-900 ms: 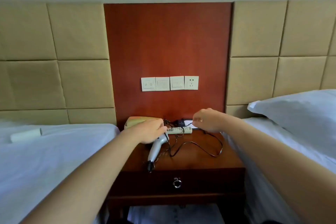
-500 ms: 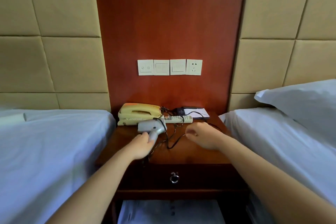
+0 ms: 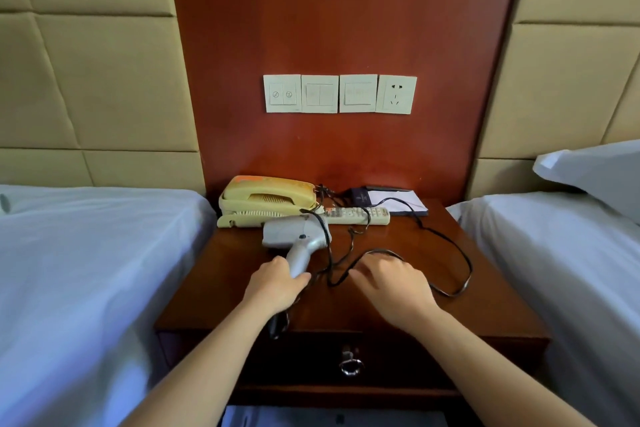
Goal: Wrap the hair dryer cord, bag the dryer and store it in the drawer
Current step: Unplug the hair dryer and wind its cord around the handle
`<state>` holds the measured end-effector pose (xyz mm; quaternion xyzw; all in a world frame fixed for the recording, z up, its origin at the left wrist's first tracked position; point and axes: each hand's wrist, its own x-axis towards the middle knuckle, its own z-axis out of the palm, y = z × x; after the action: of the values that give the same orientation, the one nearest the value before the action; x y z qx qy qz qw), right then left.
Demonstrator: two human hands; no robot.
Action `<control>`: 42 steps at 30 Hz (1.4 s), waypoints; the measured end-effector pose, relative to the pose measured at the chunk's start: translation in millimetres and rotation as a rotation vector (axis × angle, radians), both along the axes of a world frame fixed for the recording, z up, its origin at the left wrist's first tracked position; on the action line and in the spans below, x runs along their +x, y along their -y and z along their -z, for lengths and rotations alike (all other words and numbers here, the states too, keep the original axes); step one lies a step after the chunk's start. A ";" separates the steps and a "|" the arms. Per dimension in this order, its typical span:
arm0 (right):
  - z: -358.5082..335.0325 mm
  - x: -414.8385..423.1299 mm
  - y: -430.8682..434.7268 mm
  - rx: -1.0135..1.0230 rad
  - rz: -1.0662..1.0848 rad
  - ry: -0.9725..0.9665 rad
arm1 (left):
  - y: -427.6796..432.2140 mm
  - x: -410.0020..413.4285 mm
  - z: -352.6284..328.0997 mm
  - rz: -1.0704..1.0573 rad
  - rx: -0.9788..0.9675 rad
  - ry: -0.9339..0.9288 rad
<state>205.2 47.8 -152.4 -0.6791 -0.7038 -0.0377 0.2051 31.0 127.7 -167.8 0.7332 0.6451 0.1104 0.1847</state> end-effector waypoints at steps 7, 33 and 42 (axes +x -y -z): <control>-5.4 -25.6 -14.7 0.252 -0.072 -0.097 | -8.6 -7.6 6.7 -0.016 0.067 0.066; 25.8 56.9 -11.5 0.063 0.363 0.247 | 12.0 -61.2 -16.0 -0.145 -0.092 1.026; 2.8 -3.8 -16.1 0.366 0.198 0.268 | 24.7 -43.0 -28.3 -0.023 -0.041 1.044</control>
<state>201.4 63.9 -155.2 -0.6852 -0.6361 -0.2745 0.2248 -11.9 103.0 -139.5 0.5694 0.4773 0.4506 0.4949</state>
